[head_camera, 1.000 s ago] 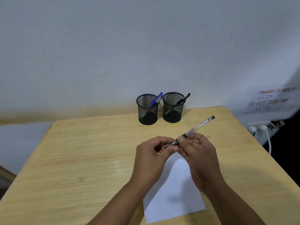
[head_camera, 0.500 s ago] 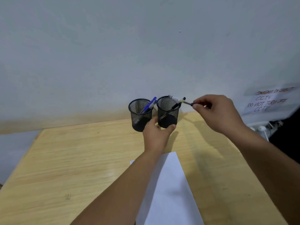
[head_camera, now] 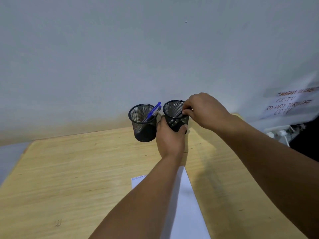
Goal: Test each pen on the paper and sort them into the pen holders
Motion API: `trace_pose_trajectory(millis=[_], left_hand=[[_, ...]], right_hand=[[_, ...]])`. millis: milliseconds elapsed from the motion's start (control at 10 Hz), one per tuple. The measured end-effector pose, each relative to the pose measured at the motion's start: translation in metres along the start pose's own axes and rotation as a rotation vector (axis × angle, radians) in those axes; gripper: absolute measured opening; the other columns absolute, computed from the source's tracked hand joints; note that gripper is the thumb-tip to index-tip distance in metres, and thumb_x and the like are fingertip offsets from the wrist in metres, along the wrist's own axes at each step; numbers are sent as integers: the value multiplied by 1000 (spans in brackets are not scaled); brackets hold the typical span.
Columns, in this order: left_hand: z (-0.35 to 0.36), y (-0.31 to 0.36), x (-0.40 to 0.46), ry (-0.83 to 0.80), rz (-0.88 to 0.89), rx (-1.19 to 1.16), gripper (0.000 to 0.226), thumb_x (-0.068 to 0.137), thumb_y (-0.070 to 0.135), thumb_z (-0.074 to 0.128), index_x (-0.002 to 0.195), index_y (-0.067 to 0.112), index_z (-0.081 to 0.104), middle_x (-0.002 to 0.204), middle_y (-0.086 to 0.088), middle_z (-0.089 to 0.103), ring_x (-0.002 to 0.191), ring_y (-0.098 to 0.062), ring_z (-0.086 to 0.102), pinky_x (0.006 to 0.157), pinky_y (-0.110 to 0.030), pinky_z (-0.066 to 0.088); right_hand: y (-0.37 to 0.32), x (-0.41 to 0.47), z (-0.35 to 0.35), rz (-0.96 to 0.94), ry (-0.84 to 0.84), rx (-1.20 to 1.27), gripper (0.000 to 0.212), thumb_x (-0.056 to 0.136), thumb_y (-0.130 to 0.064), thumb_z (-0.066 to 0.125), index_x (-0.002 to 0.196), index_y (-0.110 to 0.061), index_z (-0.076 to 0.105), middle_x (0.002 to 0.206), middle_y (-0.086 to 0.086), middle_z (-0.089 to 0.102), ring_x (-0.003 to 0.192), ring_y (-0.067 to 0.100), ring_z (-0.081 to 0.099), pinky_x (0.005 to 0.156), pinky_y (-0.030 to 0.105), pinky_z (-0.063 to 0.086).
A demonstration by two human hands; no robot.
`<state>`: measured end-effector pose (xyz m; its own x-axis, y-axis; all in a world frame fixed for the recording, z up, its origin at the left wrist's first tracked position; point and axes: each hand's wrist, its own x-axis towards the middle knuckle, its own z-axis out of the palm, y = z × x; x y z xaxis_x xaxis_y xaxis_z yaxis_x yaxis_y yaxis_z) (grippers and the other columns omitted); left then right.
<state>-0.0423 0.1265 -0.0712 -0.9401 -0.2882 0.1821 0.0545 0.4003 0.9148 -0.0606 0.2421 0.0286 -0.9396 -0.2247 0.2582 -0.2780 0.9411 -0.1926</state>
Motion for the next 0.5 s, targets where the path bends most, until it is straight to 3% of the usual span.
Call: trace_pose_trajectory(millis=[200,300,400,500], left_hand=[[1,-5,3,-20,24,1,57,71,41,77,121,21,57,122,1,62,114,-17,57,95,-39,49],[-2,-5,1,-67,27,39,66,72,44,74,128,17,52,133,-5,57,127,-22,50,101,-43,46],[-5,-8,-4,-114,55,52,73,76,44,70,137,15,44,140,-8,53,133,-24,44,104,-44,44],[-20,-5,-14,-146,115,16,64,79,39,65,138,23,46,135,-1,56,124,-19,52,100,-40,48]], right_hand=[[-1,3,5,43,-11,-50,19,90,-35,59,96,-26,74,92,4,71,91,28,62,67,32,45],[-4,-1,0,45,30,-48,21,88,-37,59,102,-30,73,100,-1,72,98,26,63,74,33,48],[-10,-9,-11,54,131,-106,29,88,-43,57,112,-32,69,110,-5,71,105,26,63,84,39,49],[-11,-32,-18,112,228,-59,34,88,-42,57,119,-29,65,121,-4,66,111,26,61,90,42,45]])
